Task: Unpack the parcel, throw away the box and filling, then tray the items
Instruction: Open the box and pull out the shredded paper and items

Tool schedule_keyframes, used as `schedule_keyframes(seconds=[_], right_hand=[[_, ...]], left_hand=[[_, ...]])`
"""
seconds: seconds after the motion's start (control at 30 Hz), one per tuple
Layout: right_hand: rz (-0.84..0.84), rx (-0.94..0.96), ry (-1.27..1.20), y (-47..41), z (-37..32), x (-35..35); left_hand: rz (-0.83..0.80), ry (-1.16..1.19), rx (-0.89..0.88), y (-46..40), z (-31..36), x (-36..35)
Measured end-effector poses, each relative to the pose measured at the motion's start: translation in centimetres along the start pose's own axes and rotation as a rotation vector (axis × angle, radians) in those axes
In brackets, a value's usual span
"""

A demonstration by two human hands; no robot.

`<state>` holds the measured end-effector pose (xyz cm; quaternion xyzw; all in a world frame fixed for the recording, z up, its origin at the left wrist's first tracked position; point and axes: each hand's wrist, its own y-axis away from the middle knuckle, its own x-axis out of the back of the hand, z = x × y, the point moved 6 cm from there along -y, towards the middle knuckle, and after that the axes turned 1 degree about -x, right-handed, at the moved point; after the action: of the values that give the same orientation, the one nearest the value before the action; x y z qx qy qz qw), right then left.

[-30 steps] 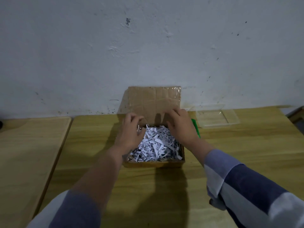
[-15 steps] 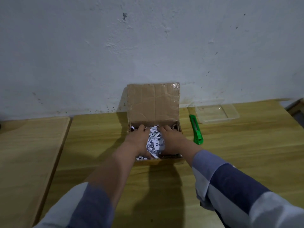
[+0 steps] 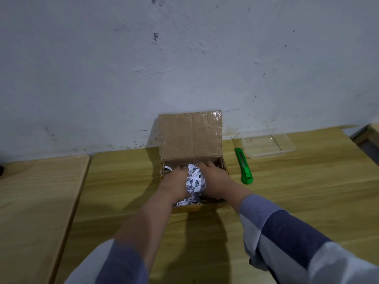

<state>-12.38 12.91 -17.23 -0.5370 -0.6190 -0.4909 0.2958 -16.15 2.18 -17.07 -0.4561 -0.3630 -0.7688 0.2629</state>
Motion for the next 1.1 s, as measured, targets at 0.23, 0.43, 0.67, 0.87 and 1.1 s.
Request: schedule_keyframes(seconds=[0.23, 0.43, 0.67, 0.87, 1.1], right_hand=[[0.162, -0.012, -0.086, 2.7, -0.3, 7.3], [0.262, -0.043, -0.051, 6.6, 3.9, 13.1], [0.239, -0.07, 0.003, 10.4, 14.3, 15.8], [0.126, -0.125, -0.091, 13.7, 24.1, 11.7], [-0.03, -0.107, -0.25, 14.5, 29.0, 5.7]], left_hand=[[0.072, 0.057, -0.076, 0.2, 3.7, 6.3], [0.15, 0.054, -0.193, -0.3, 11.0, 9.3], [0.142, 0.026, -0.207, -3.6, 21.3, 5.9], [0.012, 0.115, -0.162, -6.0, 28.0, -2.9], [-0.065, 0.162, -0.102, -5.2, 28.2, -10.1]])
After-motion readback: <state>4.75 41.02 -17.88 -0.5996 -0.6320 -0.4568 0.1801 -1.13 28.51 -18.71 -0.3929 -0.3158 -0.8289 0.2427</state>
